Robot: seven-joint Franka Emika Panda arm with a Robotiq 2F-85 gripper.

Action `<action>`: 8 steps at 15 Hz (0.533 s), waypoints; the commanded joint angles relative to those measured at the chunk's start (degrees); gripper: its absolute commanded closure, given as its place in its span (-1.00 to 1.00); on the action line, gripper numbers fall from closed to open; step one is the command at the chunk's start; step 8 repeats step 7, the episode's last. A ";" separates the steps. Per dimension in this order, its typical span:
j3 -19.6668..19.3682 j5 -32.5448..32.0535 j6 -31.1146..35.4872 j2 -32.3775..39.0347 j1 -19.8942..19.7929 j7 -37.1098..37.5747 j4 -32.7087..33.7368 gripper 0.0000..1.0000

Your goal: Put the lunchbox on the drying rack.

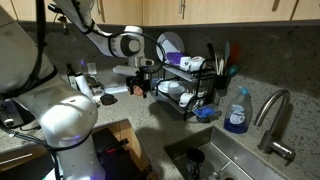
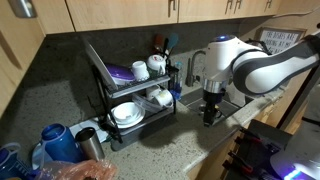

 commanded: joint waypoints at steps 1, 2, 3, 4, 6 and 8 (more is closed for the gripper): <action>0.75 -2.59 0.14 -1.99 -0.34 3.62 -1.63 -1.00; 0.41 -2.47 -0.41 -1.79 -0.14 3.41 -1.53 -1.00; 0.18 -2.24 -0.49 -1.62 -0.04 3.44 -1.56 -1.00; -0.27 -1.66 -0.11 -0.12 0.31 2.04 -0.54 -1.00; -0.29 -1.65 -0.22 -0.17 0.31 2.03 -0.65 -1.00; -0.29 -1.65 -0.22 -0.17 0.31 2.03 -0.67 -1.00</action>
